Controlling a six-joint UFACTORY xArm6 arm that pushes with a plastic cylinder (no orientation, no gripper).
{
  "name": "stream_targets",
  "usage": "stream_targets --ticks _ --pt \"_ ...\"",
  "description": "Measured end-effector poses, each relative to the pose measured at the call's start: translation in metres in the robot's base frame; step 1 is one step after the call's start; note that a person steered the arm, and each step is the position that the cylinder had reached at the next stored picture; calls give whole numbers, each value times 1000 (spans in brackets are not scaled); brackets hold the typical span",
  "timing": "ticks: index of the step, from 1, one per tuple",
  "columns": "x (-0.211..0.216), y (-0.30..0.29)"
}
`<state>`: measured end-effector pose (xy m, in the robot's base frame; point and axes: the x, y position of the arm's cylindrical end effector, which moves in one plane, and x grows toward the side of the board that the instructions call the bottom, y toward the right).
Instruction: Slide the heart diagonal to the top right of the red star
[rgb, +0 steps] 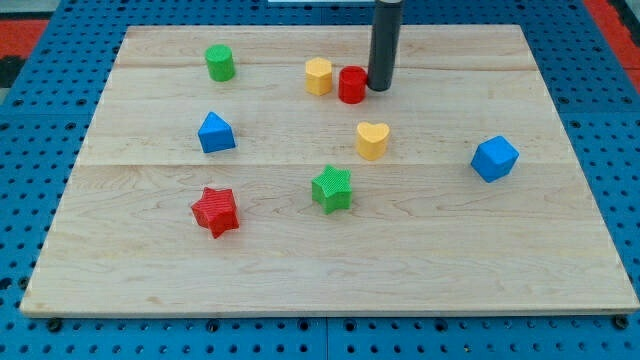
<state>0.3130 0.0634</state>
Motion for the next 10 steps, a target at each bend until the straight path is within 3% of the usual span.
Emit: stream_targets --ticks 2,5,8,10 --pt "17 -5" --pt "84 50" --pt "97 -21" --pt "130 -33"
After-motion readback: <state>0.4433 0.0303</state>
